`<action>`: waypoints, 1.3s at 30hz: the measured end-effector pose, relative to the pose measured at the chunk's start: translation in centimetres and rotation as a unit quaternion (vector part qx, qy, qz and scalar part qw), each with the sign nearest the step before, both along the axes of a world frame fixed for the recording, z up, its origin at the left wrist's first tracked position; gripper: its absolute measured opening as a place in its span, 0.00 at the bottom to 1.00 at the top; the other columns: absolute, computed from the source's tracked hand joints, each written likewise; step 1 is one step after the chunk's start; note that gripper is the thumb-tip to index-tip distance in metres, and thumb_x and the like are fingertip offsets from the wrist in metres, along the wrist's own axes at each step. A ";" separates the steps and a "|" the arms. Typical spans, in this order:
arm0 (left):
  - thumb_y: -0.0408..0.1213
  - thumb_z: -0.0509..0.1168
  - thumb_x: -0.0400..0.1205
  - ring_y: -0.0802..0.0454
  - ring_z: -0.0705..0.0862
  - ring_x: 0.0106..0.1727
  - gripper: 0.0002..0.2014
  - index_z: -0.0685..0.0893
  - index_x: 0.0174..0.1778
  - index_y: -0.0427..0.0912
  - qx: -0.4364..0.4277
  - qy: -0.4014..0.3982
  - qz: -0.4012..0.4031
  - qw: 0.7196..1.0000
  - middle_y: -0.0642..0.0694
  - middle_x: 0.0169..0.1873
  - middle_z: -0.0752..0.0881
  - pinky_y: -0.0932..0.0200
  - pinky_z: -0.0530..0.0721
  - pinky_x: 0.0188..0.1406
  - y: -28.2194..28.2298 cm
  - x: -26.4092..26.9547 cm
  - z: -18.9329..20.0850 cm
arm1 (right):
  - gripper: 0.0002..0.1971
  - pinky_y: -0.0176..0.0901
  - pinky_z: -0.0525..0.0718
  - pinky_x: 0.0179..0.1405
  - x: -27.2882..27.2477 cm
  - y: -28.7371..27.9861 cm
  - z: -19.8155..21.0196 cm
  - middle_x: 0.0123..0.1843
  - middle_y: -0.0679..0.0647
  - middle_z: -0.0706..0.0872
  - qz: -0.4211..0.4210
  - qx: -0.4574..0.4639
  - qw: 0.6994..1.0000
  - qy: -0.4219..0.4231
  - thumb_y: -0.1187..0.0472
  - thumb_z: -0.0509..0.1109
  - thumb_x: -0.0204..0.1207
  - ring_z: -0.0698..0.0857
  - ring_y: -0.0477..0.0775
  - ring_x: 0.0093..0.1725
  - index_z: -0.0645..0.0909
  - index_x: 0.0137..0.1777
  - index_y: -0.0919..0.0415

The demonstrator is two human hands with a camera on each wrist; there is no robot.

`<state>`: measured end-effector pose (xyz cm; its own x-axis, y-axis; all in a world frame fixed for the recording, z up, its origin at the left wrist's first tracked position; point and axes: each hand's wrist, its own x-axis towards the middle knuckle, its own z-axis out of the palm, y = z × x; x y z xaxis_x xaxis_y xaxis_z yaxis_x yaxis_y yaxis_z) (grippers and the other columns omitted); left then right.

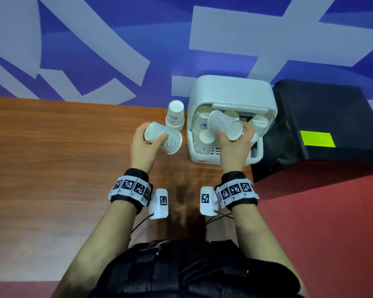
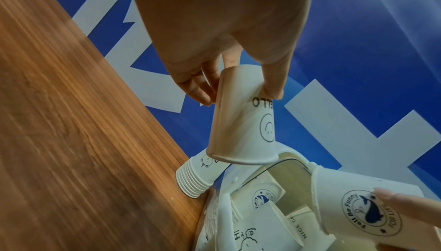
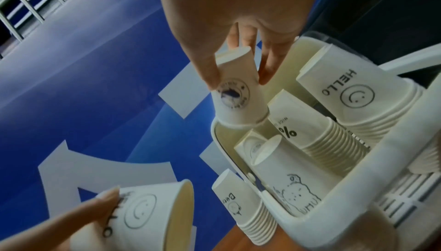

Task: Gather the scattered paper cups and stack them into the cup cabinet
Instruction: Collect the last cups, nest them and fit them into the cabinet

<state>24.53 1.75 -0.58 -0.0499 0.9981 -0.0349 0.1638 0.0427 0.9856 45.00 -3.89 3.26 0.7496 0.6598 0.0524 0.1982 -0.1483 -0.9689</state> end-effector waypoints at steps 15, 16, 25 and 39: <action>0.39 0.76 0.74 0.60 0.81 0.57 0.25 0.78 0.66 0.46 -0.027 -0.002 -0.023 0.999 0.52 0.61 0.82 0.65 0.79 0.53 2.2 1.4 -1.3 | 0.20 0.31 0.68 0.72 1.0 -0.2 -4.3 0.68 0.62 0.76 0.081 -0.002 0.978 -0.194 0.64 0.74 0.75 0.74 0.53 0.69 0.79 0.67 0.61; 0.39 0.76 0.74 0.61 0.81 0.57 0.25 0.78 0.67 0.45 -0.028 0.000 -0.026 0.999 0.53 0.61 0.82 0.66 0.79 0.53 2.2 1.5 -1.3 | 0.20 0.29 0.67 0.72 1.0 0.1 -4.5 0.69 0.62 0.74 0.079 -0.010 0.976 -0.201 0.65 0.73 0.76 0.73 0.55 0.70 0.80 0.68 0.60; 0.40 0.76 0.73 0.57 0.80 0.59 0.25 0.78 0.65 0.47 -0.029 0.003 -0.030 0.999 0.52 0.61 0.81 0.65 0.80 0.53 1.4 0.7 -2.4 | 0.29 0.40 0.70 0.70 0.0 2.8 -4.1 0.69 0.57 0.75 0.043 -0.027 0.993 -0.102 0.61 0.73 0.75 0.74 0.55 0.69 0.67 0.74 0.65; 0.39 0.76 0.75 0.60 0.80 0.56 0.30 0.73 0.71 0.45 -0.061 0.023 -0.020 0.998 0.51 0.60 0.80 0.67 0.78 0.54 2.0 0.5 -3.6 | 0.24 0.37 0.75 0.72 -0.2 5.3 -6.4 0.75 0.58 0.72 0.041 0.035 0.994 0.093 0.69 0.73 0.76 0.74 0.47 0.72 0.69 0.68 0.59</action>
<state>24.98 3.75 -4.23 -0.0147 0.9877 -0.1557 0.2132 0.1553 0.9646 44.82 1.45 -3.12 0.6951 0.7182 -0.0329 0.0242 -0.0690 -0.9973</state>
